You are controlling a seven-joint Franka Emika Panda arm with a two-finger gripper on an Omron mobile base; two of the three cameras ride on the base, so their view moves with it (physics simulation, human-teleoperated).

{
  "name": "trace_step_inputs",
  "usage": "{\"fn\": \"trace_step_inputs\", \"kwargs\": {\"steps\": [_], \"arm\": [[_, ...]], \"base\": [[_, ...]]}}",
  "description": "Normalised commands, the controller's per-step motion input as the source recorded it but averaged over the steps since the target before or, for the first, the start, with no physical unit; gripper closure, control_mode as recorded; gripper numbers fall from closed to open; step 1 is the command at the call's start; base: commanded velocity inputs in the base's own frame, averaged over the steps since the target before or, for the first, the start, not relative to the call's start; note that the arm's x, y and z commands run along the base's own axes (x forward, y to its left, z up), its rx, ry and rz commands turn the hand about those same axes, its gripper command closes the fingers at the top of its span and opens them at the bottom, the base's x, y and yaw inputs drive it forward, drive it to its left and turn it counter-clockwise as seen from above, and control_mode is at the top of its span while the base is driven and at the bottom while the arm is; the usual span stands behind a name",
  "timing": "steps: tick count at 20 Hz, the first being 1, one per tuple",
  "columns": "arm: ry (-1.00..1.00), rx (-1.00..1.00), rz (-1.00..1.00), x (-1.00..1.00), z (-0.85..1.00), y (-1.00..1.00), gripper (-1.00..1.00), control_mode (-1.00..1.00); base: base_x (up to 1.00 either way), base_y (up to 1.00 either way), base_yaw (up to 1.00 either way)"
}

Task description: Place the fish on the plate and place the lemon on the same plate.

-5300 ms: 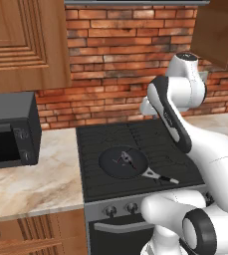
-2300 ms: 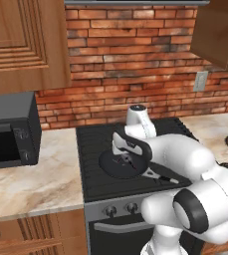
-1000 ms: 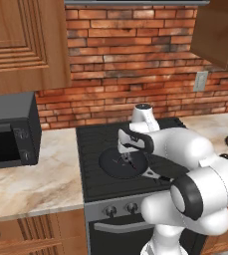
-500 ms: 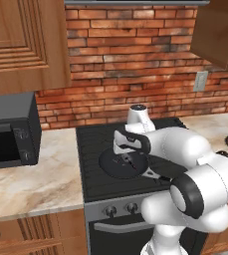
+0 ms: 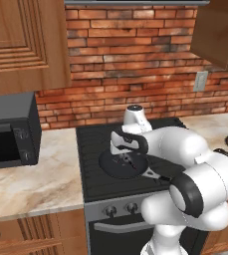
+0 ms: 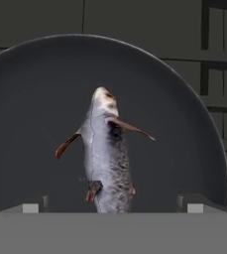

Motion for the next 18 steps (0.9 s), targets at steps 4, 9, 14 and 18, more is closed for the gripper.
{"fn": "trace_step_inputs", "kwargs": {"steps": [4, 9, 14, 18], "arm": [[0.0, 0.0, 0.0, 0.05, -0.34, 0.09, -1.0, -1.0], [0.0, 0.0, 0.0, 0.03, -0.23, 0.12, -1.0, -1.0], [0.0, 0.0, 0.0, 0.01, -0.26, 0.02, -1.0, -1.0], [0.0, 0.0, 0.0, 0.0, -0.16, 0.0, -1.0, -1.0]], "base": [[0.0, 0.0, 0.0], [0.0, 0.0, 0.0], [0.0, 0.0, 0.0], [0.0, 0.0, 0.0]]}}
